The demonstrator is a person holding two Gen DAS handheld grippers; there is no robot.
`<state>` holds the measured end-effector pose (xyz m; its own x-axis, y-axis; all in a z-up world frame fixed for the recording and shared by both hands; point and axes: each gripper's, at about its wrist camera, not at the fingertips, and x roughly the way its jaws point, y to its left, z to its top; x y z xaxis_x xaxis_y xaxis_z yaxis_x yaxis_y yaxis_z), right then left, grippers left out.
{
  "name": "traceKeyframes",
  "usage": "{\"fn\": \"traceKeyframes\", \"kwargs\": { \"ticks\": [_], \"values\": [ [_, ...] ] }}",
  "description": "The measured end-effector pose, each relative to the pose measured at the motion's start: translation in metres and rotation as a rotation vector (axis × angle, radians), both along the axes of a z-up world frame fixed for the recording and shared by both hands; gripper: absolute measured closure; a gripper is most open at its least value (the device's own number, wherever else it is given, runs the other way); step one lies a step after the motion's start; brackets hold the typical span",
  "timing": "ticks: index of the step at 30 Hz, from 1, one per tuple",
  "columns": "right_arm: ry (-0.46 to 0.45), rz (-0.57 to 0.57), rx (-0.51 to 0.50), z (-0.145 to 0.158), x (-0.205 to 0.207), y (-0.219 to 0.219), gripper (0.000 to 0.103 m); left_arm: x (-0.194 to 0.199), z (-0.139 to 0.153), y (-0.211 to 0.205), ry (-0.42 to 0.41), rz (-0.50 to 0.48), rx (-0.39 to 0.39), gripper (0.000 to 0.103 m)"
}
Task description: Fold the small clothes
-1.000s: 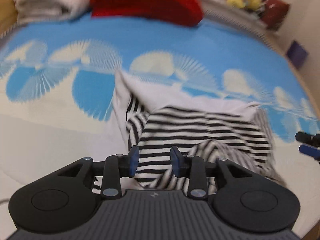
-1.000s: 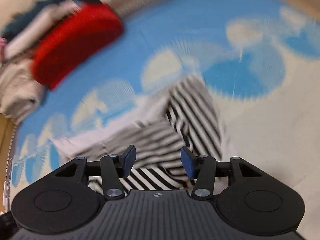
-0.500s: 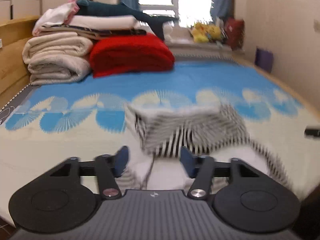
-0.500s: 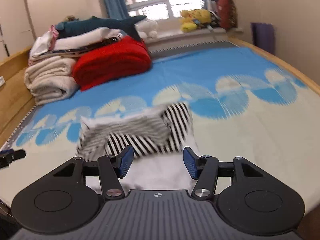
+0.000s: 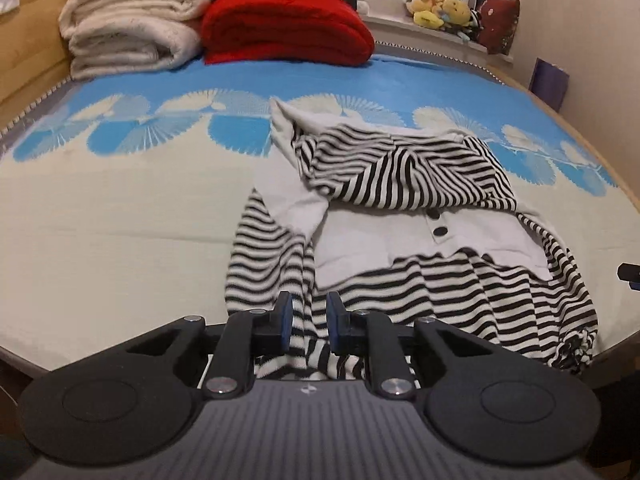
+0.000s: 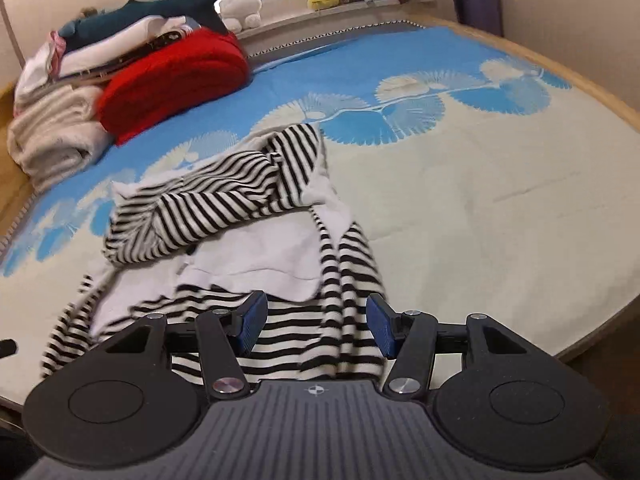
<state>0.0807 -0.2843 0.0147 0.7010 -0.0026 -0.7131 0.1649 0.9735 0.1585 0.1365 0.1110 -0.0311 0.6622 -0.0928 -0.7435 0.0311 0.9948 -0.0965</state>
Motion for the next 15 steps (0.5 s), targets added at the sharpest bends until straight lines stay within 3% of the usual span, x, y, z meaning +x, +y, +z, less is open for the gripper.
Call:
{"fn": "traceKeyframes", "kwargs": {
  "ticks": [4, 9, 15],
  "values": [
    [0.020, 0.001, 0.003, -0.007, 0.005, 0.000, 0.046, 0.010, -0.032, 0.004, 0.082, 0.031, -0.045, 0.084],
    [0.040, 0.006, -0.019, -0.014, 0.014, 0.002, 0.046, 0.020, -0.028, 0.002, 0.059, 0.018, -0.093, 0.084],
    [0.059, -0.007, -0.008, -0.021, 0.024, 0.001, 0.046, 0.030, -0.031, 0.022, 0.085, 0.124, -0.176, 0.080]
  ]
}}
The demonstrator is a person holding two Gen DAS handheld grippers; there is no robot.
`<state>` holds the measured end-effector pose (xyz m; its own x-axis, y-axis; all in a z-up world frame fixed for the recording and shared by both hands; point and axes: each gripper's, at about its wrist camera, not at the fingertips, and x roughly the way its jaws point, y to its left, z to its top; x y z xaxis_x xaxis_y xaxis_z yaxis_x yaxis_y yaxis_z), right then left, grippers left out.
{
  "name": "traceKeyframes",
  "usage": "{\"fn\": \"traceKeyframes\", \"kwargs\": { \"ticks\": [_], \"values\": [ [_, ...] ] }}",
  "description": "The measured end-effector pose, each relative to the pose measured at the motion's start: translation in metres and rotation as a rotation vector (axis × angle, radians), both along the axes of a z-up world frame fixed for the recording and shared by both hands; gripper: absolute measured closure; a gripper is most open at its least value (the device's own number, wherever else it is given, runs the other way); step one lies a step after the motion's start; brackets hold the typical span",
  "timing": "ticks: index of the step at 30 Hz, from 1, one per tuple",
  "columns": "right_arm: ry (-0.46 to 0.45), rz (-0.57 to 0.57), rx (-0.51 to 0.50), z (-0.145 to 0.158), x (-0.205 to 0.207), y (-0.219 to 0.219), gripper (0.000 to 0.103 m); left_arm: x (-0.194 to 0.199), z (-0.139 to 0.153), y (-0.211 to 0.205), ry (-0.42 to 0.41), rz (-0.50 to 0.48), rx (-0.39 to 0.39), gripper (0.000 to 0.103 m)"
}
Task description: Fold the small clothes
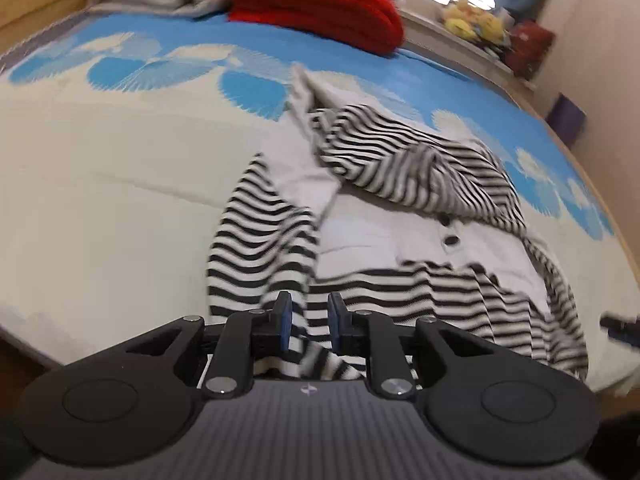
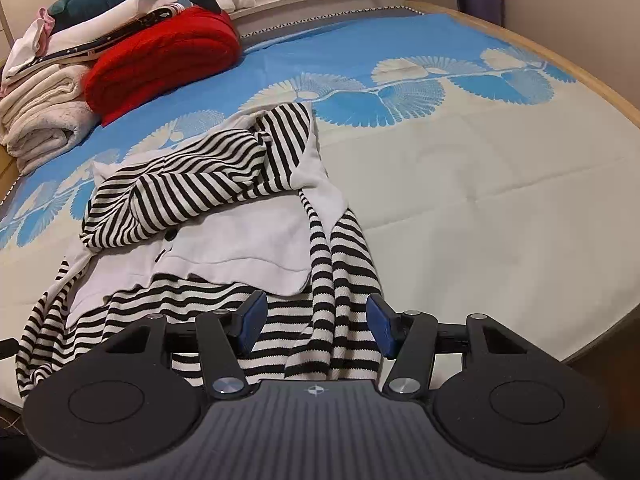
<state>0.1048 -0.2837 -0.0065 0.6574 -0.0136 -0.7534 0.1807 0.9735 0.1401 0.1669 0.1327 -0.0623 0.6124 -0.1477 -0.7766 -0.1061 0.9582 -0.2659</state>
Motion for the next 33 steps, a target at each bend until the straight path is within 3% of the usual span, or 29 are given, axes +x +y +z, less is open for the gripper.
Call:
{"fn": "traceKeyframes", "kwargs": {
  "ticks": [2, 4, 7, 12, 17, 20, 24, 27, 28, 29, 30, 31, 33],
  "values": [
    [0.019, -0.017, 0.019, -0.005, 0.003, -0.004, 0.046, 0.003, -0.006, 0.014, 0.041, 0.060, -0.051, 0.068],
    [0.045, -0.038, 0.048, -0.010, 0.005, -0.009, 0.046, 0.005, -0.015, 0.028, 0.089, 0.119, -0.119, 0.066],
    [0.094, -0.069, 0.080, -0.019, 0.006, -0.017, 0.046, 0.008, -0.029, 0.044, 0.160, 0.193, -0.190, 0.048],
    [0.174, -0.114, 0.134, -0.035, 0.010, -0.026, 0.044, 0.011, -0.037, 0.051, 0.194, 0.246, -0.235, 0.039],
    [0.202, -0.105, 0.153, -0.045, 0.014, -0.021, 0.043, 0.017, -0.041, 0.038, 0.183, 0.189, -0.246, 0.025],
    [0.227, -0.090, 0.141, -0.052, 0.017, -0.017, 0.043, 0.022, -0.053, 0.027, 0.227, 0.175, -0.174, 0.025],
    [0.262, -0.096, 0.123, -0.063, 0.019, -0.014, 0.043, 0.023, -0.064, 0.023, 0.256, 0.193, -0.124, 0.028],
    [0.261, -0.078, 0.095, -0.064, 0.019, -0.010, 0.043, 0.023, -0.063, 0.009, 0.256, 0.127, -0.037, 0.051],
    [0.261, -0.068, 0.087, -0.064, 0.019, -0.008, 0.045, 0.023, -0.063, 0.005, 0.254, 0.107, -0.006, 0.066],
    [0.256, -0.058, 0.084, -0.063, 0.018, -0.007, 0.059, 0.021, -0.063, 0.004, 0.252, 0.088, -0.005, 0.087],
    [0.250, -0.046, 0.094, -0.062, 0.018, -0.006, 0.068, 0.020, -0.062, 0.005, 0.247, 0.083, -0.027, 0.091],
    [0.240, -0.040, 0.111, -0.060, 0.017, -0.006, 0.085, 0.018, -0.060, 0.007, 0.236, 0.087, -0.040, 0.094],
    [0.196, -0.050, 0.107, -0.051, 0.013, -0.007, 0.092, 0.015, -0.054, 0.011, 0.210, 0.094, -0.037, 0.094]
  ]
}}
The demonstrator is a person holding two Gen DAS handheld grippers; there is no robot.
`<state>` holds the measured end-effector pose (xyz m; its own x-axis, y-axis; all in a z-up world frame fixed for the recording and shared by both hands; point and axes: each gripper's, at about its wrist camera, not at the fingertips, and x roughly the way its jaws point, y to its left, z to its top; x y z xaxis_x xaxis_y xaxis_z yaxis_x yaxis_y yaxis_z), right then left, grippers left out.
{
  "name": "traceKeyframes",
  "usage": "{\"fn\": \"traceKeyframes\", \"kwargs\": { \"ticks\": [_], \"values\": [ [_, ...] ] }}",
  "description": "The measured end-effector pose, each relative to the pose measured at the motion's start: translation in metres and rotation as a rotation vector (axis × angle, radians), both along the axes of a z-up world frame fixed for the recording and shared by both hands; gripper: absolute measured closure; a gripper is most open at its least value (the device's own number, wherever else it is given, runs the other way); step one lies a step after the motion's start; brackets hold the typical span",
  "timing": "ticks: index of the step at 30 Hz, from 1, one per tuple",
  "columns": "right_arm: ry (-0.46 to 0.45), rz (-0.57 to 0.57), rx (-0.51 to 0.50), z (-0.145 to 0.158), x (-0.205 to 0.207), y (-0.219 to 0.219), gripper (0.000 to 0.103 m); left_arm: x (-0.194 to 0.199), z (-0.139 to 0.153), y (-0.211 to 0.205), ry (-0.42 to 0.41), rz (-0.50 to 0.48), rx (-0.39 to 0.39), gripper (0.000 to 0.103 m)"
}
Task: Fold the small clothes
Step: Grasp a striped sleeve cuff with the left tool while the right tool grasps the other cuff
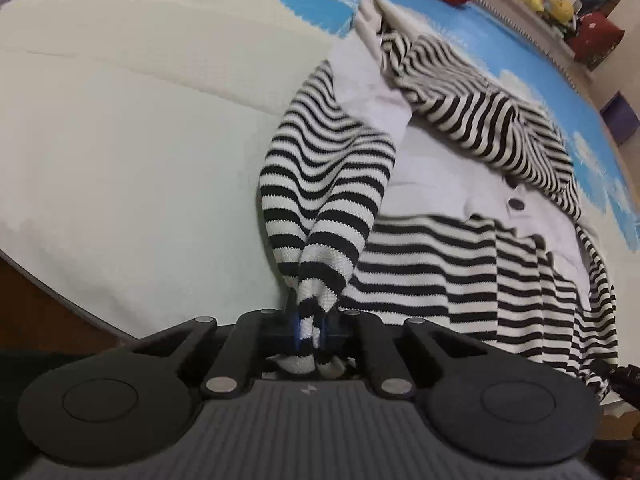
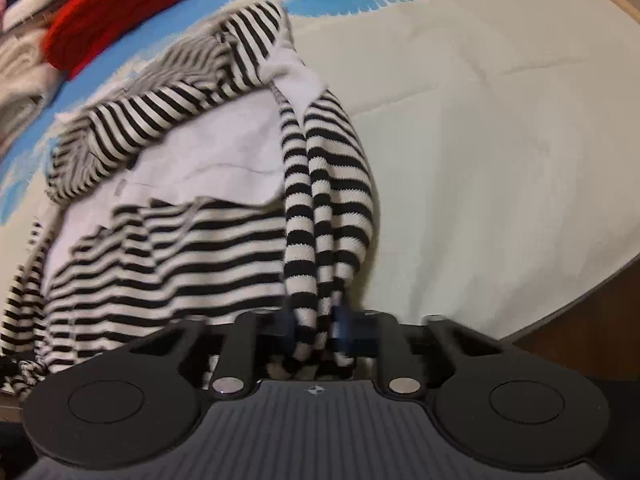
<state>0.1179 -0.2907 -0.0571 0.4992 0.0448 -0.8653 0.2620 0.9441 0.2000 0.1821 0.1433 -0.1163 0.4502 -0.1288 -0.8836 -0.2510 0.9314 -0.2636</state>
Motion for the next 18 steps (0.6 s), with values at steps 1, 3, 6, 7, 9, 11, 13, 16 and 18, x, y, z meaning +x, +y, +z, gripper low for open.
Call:
{"fn": "traceKeyframes", "kwargs": {
  "ticks": [1, 3, 6, 7, 9, 11, 13, 16, 18],
  "values": [
    [-0.018, -0.004, -0.002, 0.004, -0.002, -0.001, 0.093, -0.002, 0.003, 0.003, -0.011, 0.009, -0.009, 0.094],
    [-0.029, -0.022, 0.002, 0.006, -0.004, -0.005, 0.093, -0.003, 0.005, 0.004, -0.015, 0.019, -0.024, 0.094],
    [0.030, -0.070, 0.016, -0.003, -0.002, -0.012, 0.088, -0.003, 0.000, 0.007, 0.008, 0.028, -0.031, 0.089],
    [0.047, -0.076, 0.020, -0.007, -0.002, -0.013, 0.080, -0.003, -0.002, 0.008, 0.018, 0.035, -0.033, 0.081],
    [0.060, -0.068, 0.009, -0.010, -0.003, -0.011, 0.074, 0.000, -0.006, 0.007, 0.050, 0.041, -0.031, 0.071],
    [0.059, -0.045, -0.014, -0.011, -0.003, -0.007, 0.073, 0.000, -0.007, 0.005, 0.055, 0.024, -0.018, 0.066],
    [0.057, -0.031, -0.032, -0.012, -0.004, -0.003, 0.073, 0.001, -0.007, 0.000, 0.050, 0.000, 0.006, 0.066],
    [0.055, -0.012, -0.040, -0.013, -0.006, -0.001, 0.073, -0.001, -0.007, -0.002, 0.043, -0.019, 0.025, 0.068],
    [0.051, 0.002, -0.034, -0.013, -0.006, 0.000, 0.077, -0.002, -0.007, -0.003, 0.039, -0.027, 0.023, 0.077]
  ]
}}
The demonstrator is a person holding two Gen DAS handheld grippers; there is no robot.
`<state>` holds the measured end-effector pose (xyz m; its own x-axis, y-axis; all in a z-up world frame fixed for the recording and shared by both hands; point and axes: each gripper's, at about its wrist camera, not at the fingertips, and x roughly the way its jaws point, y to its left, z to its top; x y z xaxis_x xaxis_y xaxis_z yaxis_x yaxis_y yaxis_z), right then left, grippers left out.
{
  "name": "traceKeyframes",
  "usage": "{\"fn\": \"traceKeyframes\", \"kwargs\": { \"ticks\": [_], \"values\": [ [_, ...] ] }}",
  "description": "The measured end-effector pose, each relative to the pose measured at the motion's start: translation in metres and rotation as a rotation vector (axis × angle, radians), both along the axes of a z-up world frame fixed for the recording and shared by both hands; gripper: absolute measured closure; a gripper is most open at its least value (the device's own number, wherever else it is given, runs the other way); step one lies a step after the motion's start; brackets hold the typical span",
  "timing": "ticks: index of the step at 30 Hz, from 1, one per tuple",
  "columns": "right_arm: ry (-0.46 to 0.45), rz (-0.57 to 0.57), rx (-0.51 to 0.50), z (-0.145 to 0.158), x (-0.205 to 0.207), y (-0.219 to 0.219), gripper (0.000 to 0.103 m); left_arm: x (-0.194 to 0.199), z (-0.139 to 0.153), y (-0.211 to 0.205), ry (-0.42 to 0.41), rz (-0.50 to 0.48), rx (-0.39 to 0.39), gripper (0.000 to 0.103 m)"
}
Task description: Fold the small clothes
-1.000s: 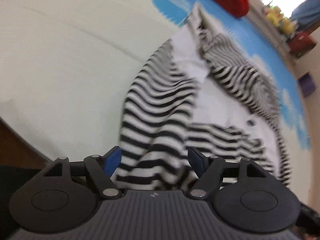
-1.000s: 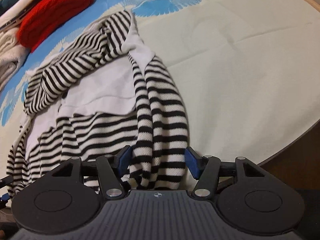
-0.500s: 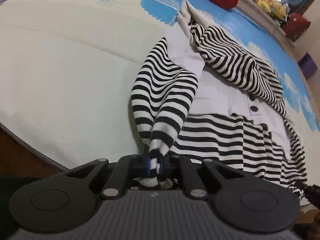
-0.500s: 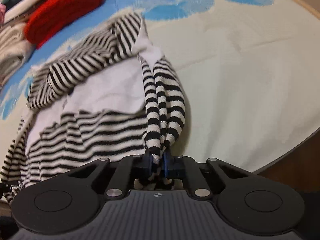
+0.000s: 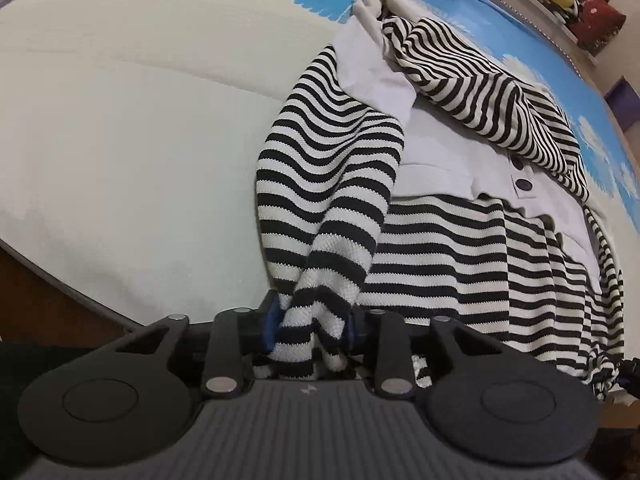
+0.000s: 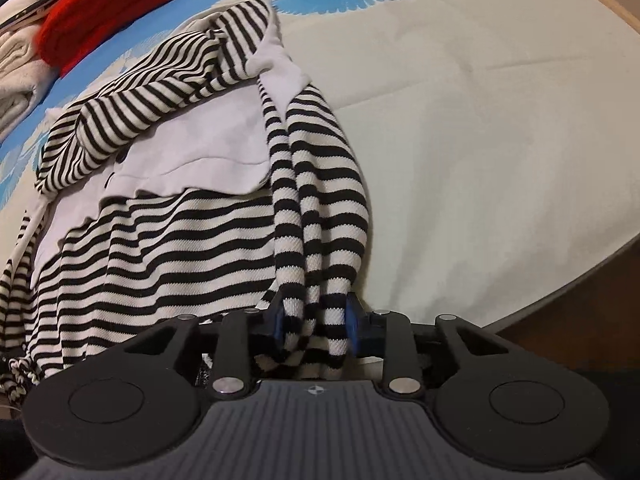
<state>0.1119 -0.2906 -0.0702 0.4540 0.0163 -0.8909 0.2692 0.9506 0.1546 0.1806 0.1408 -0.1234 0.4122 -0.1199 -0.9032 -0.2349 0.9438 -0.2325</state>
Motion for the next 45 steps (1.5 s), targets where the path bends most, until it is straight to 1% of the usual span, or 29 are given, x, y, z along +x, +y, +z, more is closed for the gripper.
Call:
{"fn": "traceKeyframes", "kwargs": {
  "ticks": [1, 2, 6, 8, 9, 10, 11, 12, 15, 16, 17, 19, 21, 25, 27, 29, 32, 35, 39, 42, 44, 45],
  "values": [
    [-0.004, 0.009, 0.005, 0.000, 0.000, 0.001, 0.083, 0.000, 0.000, 0.000, -0.003, -0.004, -0.009, 0.087],
    [-0.009, 0.015, 0.008, 0.001, -0.001, 0.001, 0.086, -0.001, 0.001, 0.000, -0.009, -0.009, -0.013, 0.091],
    [-0.035, 0.009, 0.029, 0.006, -0.003, -0.002, 0.089, -0.003, 0.006, -0.002, -0.035, -0.021, -0.005, 0.093],
    [-0.034, 0.007, 0.034, 0.006, -0.004, -0.003, 0.089, -0.004, 0.006, 0.000, -0.033, -0.015, -0.015, 0.091],
    [-0.026, 0.007, 0.026, 0.005, -0.004, -0.003, 0.087, -0.004, 0.005, 0.002, -0.026, -0.006, -0.017, 0.089],
    [-0.013, 0.001, 0.014, 0.004, -0.003, -0.003, 0.079, -0.005, 0.004, 0.003, -0.018, 0.005, -0.021, 0.084],
    [0.002, -0.007, 0.003, 0.001, -0.004, -0.004, 0.066, -0.005, 0.002, 0.005, -0.007, 0.014, -0.025, 0.082],
    [0.013, -0.003, 0.003, 0.000, -0.005, -0.003, 0.063, -0.005, 0.000, 0.005, -0.001, 0.014, -0.030, 0.081],
    [0.013, 0.044, -0.034, 0.001, -0.005, 0.005, 0.062, -0.004, 0.001, 0.002, -0.006, -0.012, -0.002, 0.081],
    [0.014, 0.049, -0.034, 0.001, -0.005, 0.005, 0.064, -0.004, 0.001, 0.001, -0.008, -0.019, 0.005, 0.081],
    [0.010, 0.052, -0.029, 0.001, -0.005, 0.005, 0.074, -0.005, 0.002, 0.000, -0.013, -0.023, 0.011, 0.086],
    [-0.006, 0.054, -0.007, 0.004, -0.005, 0.005, 0.087, -0.006, 0.004, -0.001, -0.027, -0.035, 0.011, 0.093],
    [-0.038, 0.052, -0.004, 0.011, -0.007, 0.005, 0.090, -0.007, 0.010, -0.004, -0.049, -0.046, 0.029, 0.094],
    [-0.162, 0.063, 0.021, 0.041, -0.015, 0.006, 0.092, -0.015, 0.036, -0.006, -0.123, -0.069, 0.030, 0.095],
    [-0.232, 0.074, 0.039, 0.063, -0.020, 0.003, 0.092, -0.019, 0.056, -0.004, -0.172, -0.083, 0.024, 0.095],
    [-0.283, 0.077, 0.064, 0.084, -0.025, -0.001, 0.093, -0.022, 0.080, 0.000, -0.221, -0.088, 0.001, 0.095],
    [-0.356, 0.076, 0.113, 0.117, -0.035, -0.011, 0.093, -0.032, 0.111, 0.007, -0.263, -0.105, -0.018, 0.095],
    [-0.398, 0.104, 0.154, 0.148, -0.053, -0.017, 0.094, -0.051, 0.136, 0.014, -0.292, -0.133, -0.040, 0.095],
    [-0.458, 0.173, 0.177, 0.185, -0.094, -0.019, 0.094, -0.094, 0.163, 0.023, -0.304, -0.164, -0.101, 0.095],
    [-0.487, 0.195, 0.185, 0.198, -0.121, -0.023, 0.094, -0.122, 0.172, 0.029, -0.308, -0.169, -0.150, 0.095],
    [-0.484, 0.186, 0.196, 0.198, -0.126, -0.026, 0.094, -0.126, 0.170, 0.030, -0.299, -0.166, -0.165, 0.095],
    [-0.475, 0.177, 0.207, 0.194, -0.124, -0.029, 0.094, -0.123, 0.168, 0.029, -0.290, -0.163, -0.159, 0.095]
  ]
}}
